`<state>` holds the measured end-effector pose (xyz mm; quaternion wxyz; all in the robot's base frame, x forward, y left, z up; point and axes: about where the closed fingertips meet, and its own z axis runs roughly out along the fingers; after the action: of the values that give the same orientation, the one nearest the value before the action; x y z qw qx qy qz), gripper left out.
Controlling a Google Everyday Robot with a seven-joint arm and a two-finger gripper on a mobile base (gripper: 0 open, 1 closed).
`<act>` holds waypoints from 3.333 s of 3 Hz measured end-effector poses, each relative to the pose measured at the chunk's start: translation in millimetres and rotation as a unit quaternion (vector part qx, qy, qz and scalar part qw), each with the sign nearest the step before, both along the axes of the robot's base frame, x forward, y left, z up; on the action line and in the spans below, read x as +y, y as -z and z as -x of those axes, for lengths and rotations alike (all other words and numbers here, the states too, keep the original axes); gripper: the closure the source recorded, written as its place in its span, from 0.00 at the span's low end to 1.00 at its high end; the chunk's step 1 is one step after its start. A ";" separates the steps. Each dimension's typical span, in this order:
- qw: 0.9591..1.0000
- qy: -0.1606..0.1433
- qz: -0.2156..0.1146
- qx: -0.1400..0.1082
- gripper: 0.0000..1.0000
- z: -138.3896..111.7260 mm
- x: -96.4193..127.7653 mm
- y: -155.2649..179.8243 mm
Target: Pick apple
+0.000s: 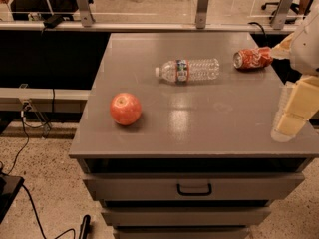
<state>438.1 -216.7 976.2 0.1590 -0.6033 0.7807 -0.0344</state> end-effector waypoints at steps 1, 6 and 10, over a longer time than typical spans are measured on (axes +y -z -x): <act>1.000 -0.001 0.000 -0.002 0.00 -0.1 0.5 -0.9; 0.979 -0.201 -0.038 -0.005 0.00 -28.1 181.1 -12.1; 0.973 -0.208 -0.097 0.021 0.00 -96.1 226.6 66.5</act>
Offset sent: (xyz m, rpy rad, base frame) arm 0.0102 0.1009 0.0251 0.0591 -0.0003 0.2911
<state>534.2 9.9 909.6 0.2041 -0.7349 0.6407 0.0881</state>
